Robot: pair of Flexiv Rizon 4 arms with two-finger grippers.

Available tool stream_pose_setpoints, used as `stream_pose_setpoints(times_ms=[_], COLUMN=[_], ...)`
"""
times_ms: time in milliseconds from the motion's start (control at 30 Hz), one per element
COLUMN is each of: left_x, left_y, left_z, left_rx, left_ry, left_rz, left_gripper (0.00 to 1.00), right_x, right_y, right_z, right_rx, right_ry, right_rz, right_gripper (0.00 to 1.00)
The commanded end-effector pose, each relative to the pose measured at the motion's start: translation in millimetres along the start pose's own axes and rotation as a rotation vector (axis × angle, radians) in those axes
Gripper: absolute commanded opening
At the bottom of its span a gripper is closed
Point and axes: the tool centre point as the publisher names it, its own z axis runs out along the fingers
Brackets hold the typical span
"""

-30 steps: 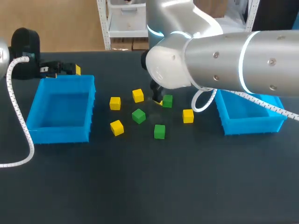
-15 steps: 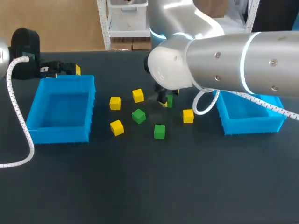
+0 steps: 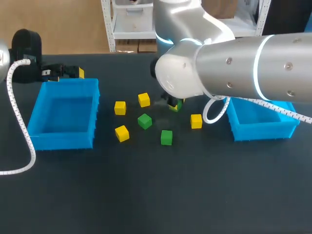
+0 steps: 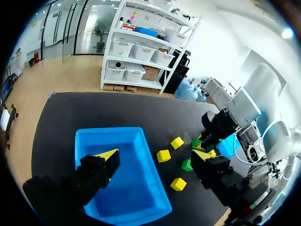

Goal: Put the green cubes in the right bin and the yellow cubes in the left bin.

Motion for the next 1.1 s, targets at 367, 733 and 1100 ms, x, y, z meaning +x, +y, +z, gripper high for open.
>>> stream_pose_setpoints(times_ms=[367, 733, 1100], left_x=[1.3, 1.3, 1.3], left_y=[2.3, 2.3, 2.3], left_z=[0.0, 0.0, 0.0], left_rx=[0.010, 0.010, 0.010], left_ry=[-0.006, -0.006, -0.006], left_rz=[0.002, 0.002, 0.002], left_gripper=[1.00, 1.00, 1.00], right_x=[18.5, 69.4, 130.7], right_y=[-30.2, -64.6, -80.2], right_z=[-61.3, -105.1, -109.9], right_rx=[0.082, 0.137, 0.142], right_ry=[-0.066, -0.119, -0.140], right_rz=[0.090, 0.239, 0.392], right_gripper=[0.00, 0.00, 0.00])
